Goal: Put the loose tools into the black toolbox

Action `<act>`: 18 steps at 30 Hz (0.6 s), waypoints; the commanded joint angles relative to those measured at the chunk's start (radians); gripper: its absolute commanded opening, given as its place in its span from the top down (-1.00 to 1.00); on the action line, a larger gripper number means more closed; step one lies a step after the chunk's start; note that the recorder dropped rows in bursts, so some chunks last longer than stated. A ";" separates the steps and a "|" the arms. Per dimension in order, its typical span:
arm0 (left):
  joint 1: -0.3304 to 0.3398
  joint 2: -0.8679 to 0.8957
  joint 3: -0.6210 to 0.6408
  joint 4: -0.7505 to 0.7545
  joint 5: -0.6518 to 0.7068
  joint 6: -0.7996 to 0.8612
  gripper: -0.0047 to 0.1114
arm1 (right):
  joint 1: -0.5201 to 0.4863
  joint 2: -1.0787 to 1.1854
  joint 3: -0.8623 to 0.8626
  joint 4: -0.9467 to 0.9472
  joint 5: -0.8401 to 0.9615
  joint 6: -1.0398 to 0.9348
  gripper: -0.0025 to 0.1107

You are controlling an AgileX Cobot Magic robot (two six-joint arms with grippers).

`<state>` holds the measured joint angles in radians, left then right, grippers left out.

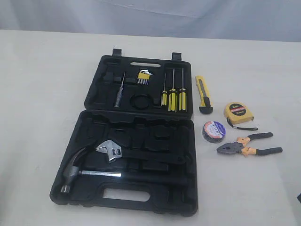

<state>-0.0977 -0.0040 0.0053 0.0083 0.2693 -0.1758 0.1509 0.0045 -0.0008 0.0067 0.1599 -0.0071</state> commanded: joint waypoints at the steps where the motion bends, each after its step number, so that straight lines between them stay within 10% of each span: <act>1: -0.006 0.004 -0.005 -0.008 0.003 0.000 0.92 | -0.004 -0.005 0.001 -0.007 -0.005 -0.005 0.96; 18: -0.006 0.004 -0.005 -0.008 0.003 0.000 0.92 | -0.004 -0.005 0.001 0.015 -0.145 0.029 0.96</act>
<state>-0.0977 -0.0040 0.0053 0.0083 0.2693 -0.1758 0.1509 0.0045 -0.0008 0.0067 0.0919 0.0000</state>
